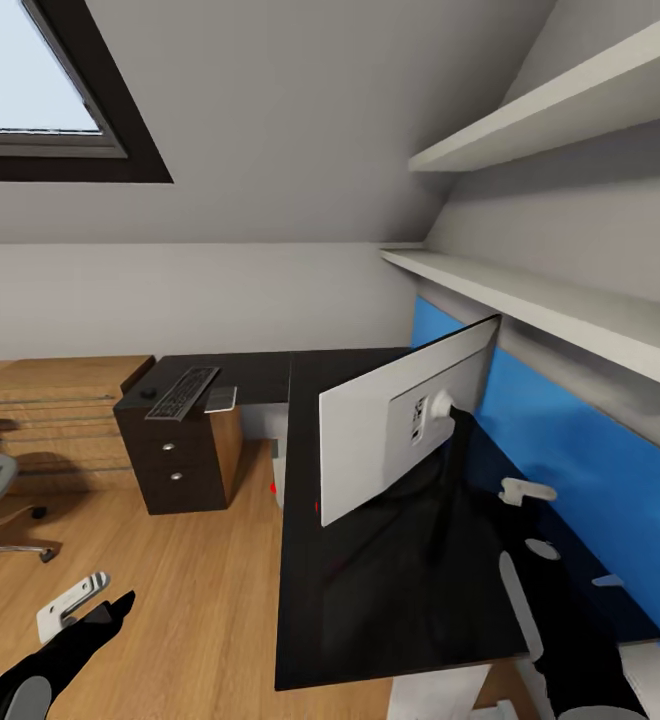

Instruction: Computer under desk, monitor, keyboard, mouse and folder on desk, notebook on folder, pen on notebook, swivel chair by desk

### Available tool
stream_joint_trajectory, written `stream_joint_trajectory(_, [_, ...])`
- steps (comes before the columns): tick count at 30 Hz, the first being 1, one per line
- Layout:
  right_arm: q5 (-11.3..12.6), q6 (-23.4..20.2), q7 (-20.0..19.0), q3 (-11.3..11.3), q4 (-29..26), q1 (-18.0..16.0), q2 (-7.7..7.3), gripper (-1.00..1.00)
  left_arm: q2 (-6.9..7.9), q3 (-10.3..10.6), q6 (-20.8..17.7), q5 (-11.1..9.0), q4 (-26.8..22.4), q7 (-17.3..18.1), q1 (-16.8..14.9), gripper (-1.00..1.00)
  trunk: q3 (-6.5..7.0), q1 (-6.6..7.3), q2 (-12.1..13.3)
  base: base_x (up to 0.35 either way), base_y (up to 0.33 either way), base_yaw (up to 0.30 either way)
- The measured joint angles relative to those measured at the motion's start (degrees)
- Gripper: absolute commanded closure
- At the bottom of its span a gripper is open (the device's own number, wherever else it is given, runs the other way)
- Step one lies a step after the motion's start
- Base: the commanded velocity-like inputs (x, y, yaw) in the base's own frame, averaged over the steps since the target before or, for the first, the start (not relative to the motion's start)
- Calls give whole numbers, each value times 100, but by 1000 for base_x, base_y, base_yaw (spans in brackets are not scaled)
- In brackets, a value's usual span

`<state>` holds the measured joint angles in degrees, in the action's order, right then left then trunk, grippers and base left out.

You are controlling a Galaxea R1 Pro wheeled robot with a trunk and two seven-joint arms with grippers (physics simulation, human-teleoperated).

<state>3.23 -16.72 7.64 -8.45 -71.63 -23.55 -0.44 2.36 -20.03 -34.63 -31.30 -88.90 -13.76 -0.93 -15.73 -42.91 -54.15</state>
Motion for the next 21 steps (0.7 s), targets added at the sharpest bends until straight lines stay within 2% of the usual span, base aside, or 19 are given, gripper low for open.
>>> stream_joint_trajectory(6, [-69, -422, 525, 312, -907, 477, 281, -100, -5, 5, 4, 0, 16, 0, 0, -100, 0, 0, 0, -9, 7, 0])
stream_joint_trajectory(9, [-72, -478, 589, 414, -1059, 564, 329, -100, -8, 8, 6, 5, 17, -1, 0, -100, 0, 0, 1, -71, 118, 0])
stream_joint_trajectory(13, [-71, -506, 631, 689, -1163, 690, 368, -100, -11, 13, 4, 14, 18, -1, 0, -100, 0, -1, 1, -131, 217, 0])
stream_joint_trajectory(14, [-63, -508, 637, 867, -1186, 723, 378, -100, -12, 14, 4, 16, 18, -1, 0, -100, 0, -1, 1, -153, 254, 0])
stream_joint_trajectory(16, [-62, -515, 639, 993, -1197, 742, 384, -100, -15, 19, 4, 15, 18, 1, 0, -100, 0, -1, 1, -159, 264, 0])
stream_joint_trajectory(21, [-55, -520, 643, 1168, -1202, 755, 399, -100, -17, 43, -6, 4, 18, 6, 0, -100, 0, -2, 1, -163, 272, 0])
